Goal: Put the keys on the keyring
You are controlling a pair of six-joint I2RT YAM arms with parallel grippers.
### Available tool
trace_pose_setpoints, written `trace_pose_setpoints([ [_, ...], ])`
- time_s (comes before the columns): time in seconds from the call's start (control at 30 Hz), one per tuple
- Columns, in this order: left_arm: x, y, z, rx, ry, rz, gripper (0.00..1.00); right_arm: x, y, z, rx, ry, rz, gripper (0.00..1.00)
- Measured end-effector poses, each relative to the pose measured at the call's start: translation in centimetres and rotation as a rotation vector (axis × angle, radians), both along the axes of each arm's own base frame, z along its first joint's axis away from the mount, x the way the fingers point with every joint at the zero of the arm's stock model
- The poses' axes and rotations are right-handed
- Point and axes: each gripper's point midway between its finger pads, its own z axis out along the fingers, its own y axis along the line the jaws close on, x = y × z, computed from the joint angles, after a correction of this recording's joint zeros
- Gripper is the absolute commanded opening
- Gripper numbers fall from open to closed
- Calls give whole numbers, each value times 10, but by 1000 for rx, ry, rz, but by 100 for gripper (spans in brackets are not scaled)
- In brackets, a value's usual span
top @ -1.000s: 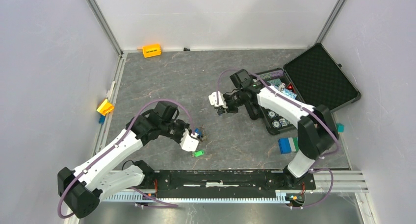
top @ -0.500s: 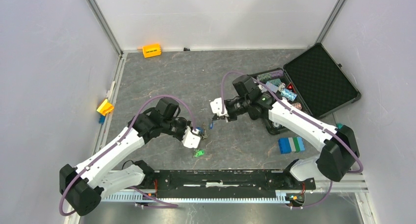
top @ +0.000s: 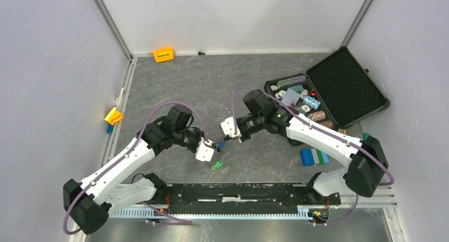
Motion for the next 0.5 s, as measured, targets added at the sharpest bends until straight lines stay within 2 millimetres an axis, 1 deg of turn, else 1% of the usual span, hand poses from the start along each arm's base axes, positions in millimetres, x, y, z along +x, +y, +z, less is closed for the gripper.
trace_pose_setpoints([
  [0.2,-6,-2,3,-20,7,-25,2,-9,5,1,3,-1,26,0],
  [0.5,-12,-4,5,-35,8,-63,2,-14,7,2,9,2,43,0],
])
